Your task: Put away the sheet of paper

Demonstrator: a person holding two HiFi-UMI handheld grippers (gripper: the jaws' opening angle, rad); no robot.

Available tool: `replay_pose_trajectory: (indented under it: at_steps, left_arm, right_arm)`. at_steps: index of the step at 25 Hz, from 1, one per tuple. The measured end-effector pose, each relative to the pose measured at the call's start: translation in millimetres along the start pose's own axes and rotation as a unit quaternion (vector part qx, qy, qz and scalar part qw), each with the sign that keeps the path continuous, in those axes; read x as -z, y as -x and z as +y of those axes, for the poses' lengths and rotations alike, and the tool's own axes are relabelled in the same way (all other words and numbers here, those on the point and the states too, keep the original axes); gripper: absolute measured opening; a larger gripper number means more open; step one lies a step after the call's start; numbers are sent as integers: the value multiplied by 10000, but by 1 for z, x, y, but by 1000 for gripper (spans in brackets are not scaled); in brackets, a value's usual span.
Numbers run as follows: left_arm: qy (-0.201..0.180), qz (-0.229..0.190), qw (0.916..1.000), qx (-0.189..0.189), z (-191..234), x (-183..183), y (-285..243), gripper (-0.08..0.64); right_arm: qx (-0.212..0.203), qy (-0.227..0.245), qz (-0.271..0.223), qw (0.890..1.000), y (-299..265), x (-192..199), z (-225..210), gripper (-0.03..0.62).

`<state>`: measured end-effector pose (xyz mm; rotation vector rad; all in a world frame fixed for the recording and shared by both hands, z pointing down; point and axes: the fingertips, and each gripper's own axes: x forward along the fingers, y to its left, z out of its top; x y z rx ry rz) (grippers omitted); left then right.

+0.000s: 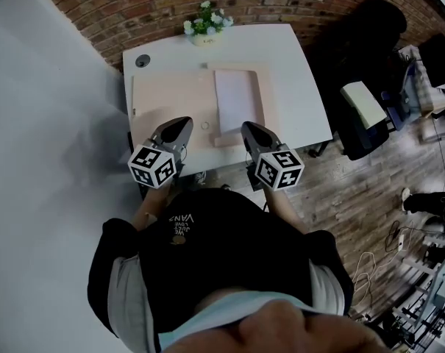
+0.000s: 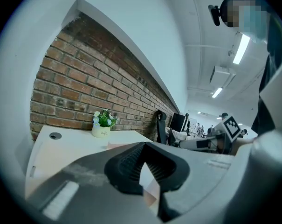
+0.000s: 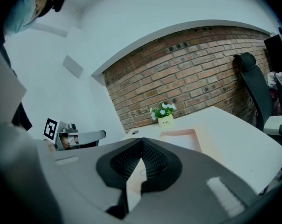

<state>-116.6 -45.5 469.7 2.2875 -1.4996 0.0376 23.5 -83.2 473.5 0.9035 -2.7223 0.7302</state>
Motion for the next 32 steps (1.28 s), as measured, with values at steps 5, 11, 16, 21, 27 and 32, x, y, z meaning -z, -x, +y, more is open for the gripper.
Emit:
replay_pose_trajectory:
  at_steps: [5, 11, 16, 21, 27, 32]
  left_arm:
    - [5, 4, 10000, -92, 6, -3, 9, 0]
    - [128, 29, 9998, -153, 9, -3, 11, 0]
    - [175, 25, 9998, -119, 11, -1, 10, 0]
    - [168, -12, 9998, -46, 11, -3, 6, 0]
    - [240, -57, 9997, -6, 11, -1, 3, 0]
    - [272, -58, 9996, 53, 6, 0, 1, 0]
  right_arm:
    - [-14, 31, 45, 10000, -3, 1, 4, -3]
    - [22, 130, 74, 9999, -3, -4, 5, -3]
    - [62, 144, 55, 9999, -8, -4, 6, -3]
    - [95, 159, 28, 9998, -12, -4, 7, -3]
    - [206, 105, -26, 9997, -15, -4, 3, -3]
    - [231, 74, -78, 9997, -16, -5, 6, -3]
